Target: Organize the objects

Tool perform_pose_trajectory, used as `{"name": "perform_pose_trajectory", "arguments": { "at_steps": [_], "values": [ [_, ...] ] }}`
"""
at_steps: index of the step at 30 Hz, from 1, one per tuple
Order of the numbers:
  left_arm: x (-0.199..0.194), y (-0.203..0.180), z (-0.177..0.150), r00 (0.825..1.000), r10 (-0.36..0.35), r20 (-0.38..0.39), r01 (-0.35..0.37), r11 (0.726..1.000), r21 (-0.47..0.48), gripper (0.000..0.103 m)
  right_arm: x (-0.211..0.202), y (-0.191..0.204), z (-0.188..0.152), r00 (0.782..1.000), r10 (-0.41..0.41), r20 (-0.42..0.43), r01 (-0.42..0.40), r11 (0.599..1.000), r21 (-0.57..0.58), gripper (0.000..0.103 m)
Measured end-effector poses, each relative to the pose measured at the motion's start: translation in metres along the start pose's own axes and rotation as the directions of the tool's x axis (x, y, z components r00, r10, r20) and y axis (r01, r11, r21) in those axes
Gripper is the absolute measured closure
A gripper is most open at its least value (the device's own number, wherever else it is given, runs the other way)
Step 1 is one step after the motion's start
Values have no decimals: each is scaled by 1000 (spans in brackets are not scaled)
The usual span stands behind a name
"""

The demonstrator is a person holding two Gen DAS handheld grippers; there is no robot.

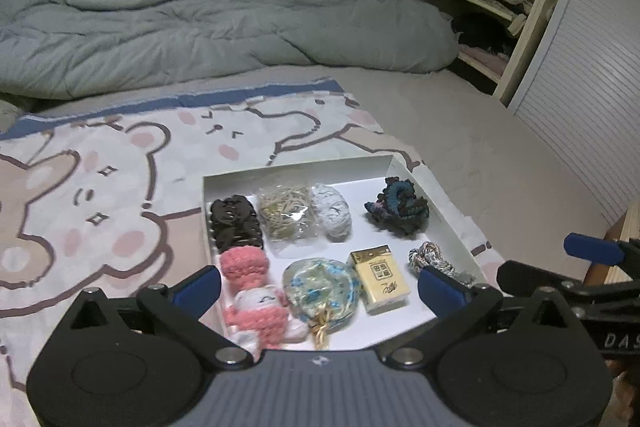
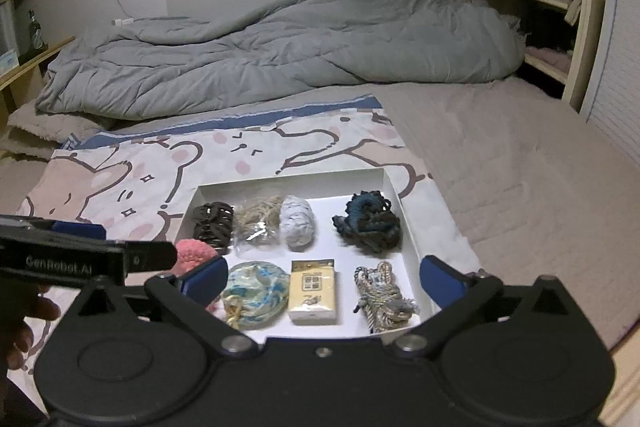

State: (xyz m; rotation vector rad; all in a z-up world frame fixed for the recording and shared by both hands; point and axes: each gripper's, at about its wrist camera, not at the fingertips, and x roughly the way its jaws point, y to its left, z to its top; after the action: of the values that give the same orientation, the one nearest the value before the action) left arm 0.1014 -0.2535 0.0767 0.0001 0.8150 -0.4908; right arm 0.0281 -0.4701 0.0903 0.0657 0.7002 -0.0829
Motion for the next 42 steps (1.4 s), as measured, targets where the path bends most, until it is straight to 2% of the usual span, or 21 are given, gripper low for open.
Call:
{"name": "perform_pose_trajectory", "arguments": {
  "at_steps": [10, 18, 21, 24, 27, 30, 35, 42],
  "values": [
    [-55, 11, -22, 997, 43, 71, -48, 996, 71, 0, -42, 31, -14, 998, -51, 32, 50, 998, 30, 0],
    [-74, 15, -40, 993, 94, 77, -103, 987, 121, 0, -63, 46, -31, 993, -108, 49, 107, 994, 22, 0],
    [-74, 17, -47, 988, 133, 78, -142, 982, 127, 0, -67, 46, -34, 989, -138, 55, 136, 990, 31, 0],
    [-73, 24, -52, 984, 161, 70, -168, 980, 110, 0, -70, 45, -36, 990, -135, 45, 133, 990, 47, 0],
    [-70, 33, -54, 989, 146, 36, -148, 986, 80, 0, -71, 49, -41, 992, -121, 41, 119, 992, 42, 0],
    [-68, 40, -55, 990, 141, 19, -142, 988, 59, 0, -70, 54, -45, 988, -144, 47, 143, 990, 11, 0],
    [-70, 49, -54, 987, 156, 25, -157, 987, 25, 0, -58, 56, -46, 991, -136, -2, 136, 991, 13, 0],
    [-74, 53, -54, 987, 153, 39, -154, 988, 19, 0, -50, 52, -45, 991, -130, -26, 131, 990, 60, 0]
  ]
}}
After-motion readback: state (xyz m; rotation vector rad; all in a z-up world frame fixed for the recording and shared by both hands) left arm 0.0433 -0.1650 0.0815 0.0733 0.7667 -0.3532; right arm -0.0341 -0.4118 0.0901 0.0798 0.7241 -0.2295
